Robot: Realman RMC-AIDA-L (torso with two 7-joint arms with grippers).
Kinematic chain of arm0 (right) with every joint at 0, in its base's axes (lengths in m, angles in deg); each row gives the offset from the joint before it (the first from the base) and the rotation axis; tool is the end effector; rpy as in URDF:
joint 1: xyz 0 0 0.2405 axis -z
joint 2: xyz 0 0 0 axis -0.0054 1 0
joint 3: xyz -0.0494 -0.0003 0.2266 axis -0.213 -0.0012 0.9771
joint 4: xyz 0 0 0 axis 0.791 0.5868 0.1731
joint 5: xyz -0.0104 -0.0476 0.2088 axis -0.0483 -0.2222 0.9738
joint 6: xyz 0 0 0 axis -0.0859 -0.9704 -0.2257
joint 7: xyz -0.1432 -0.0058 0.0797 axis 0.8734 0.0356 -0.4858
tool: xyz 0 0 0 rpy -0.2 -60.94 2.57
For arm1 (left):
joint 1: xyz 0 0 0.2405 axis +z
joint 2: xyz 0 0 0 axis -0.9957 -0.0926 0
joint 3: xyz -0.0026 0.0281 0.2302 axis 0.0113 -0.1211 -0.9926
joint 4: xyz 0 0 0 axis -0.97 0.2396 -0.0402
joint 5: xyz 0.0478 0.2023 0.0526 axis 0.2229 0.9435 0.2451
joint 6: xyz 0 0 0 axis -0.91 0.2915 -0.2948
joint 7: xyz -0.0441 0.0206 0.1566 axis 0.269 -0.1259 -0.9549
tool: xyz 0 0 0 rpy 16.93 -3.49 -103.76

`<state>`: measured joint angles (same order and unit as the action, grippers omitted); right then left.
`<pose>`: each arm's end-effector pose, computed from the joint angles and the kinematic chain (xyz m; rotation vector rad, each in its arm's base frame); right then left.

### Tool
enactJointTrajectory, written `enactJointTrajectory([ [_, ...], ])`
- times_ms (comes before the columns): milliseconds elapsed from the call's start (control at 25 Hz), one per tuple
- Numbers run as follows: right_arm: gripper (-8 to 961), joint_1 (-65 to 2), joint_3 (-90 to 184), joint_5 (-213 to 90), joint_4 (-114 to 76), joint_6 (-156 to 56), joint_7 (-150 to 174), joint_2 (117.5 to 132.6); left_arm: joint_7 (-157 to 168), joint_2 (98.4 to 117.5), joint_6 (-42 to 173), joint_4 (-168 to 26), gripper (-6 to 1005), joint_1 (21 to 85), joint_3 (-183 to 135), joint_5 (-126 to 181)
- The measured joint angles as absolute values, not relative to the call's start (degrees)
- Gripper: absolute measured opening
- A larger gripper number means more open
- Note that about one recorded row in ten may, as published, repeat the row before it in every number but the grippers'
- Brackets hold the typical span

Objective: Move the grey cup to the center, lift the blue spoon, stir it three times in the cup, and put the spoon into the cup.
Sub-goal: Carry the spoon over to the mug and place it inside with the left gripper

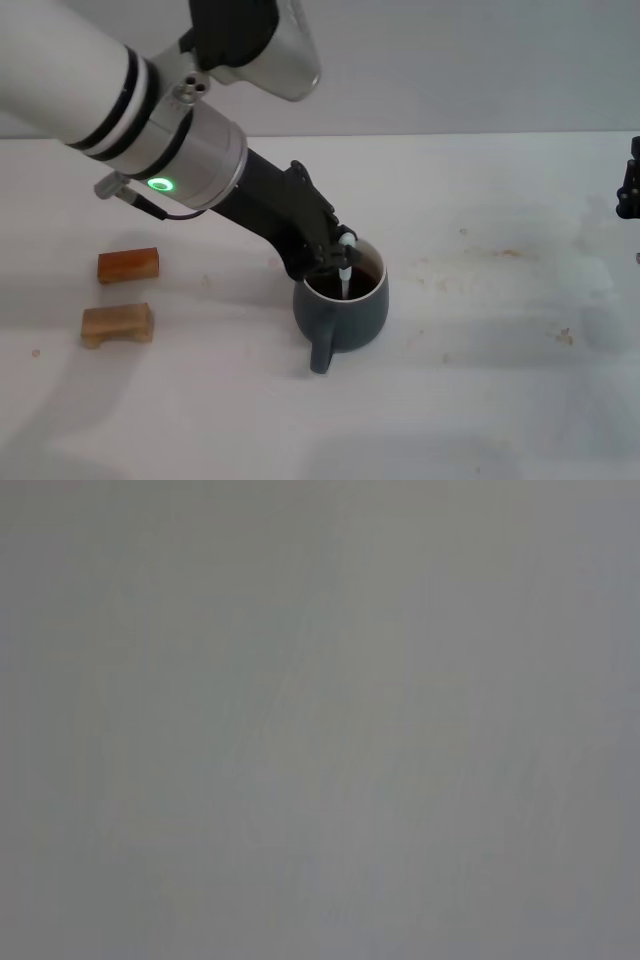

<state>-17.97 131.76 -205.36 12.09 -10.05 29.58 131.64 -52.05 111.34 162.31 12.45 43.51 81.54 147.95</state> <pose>0.2995 0.3682 0.0042 -1.6176 0.3213 0.3787 -0.0753 0.3544 -0.0081 -2.9250 -0.1282 0.2039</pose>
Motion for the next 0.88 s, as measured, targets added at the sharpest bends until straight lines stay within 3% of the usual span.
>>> enactJointTrajectory([
  [880, 50, -17.88, 131.81, -205.45, 11.66, -10.02, 29.57, 131.39, -51.60, 111.50, 154.49, 8.39, 144, 43.50, 76.84, 145.84],
])
